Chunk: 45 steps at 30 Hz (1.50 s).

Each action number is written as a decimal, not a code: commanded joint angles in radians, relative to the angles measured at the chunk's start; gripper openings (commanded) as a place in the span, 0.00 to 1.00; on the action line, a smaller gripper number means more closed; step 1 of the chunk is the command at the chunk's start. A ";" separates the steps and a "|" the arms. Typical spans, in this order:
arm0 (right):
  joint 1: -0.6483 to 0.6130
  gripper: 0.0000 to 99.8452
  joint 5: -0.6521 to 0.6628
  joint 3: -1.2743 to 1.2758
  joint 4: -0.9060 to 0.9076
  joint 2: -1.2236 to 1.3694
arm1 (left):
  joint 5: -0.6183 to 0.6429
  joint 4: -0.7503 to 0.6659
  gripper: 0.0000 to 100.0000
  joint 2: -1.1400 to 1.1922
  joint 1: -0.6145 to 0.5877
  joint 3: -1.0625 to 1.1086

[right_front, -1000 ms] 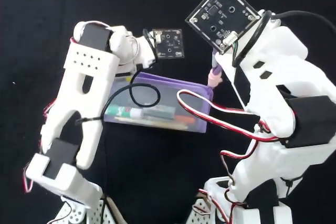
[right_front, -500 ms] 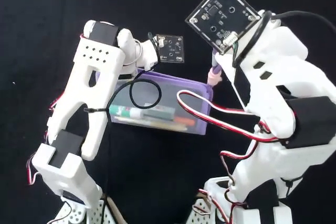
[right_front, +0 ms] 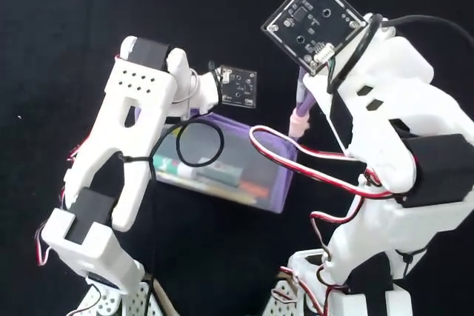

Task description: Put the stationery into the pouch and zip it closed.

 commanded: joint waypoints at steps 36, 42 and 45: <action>-0.009 0.01 0.002 0.277 -0.098 -0.035 | 0.146 0.051 0.03 -0.663 -0.183 0.389; -0.006 0.01 0.002 0.510 -0.186 -0.036 | 0.149 -0.068 0.03 -0.789 -0.231 0.604; -0.006 0.01 0.002 0.591 -0.189 -0.036 | 0.149 -0.172 0.03 -0.855 -0.286 0.717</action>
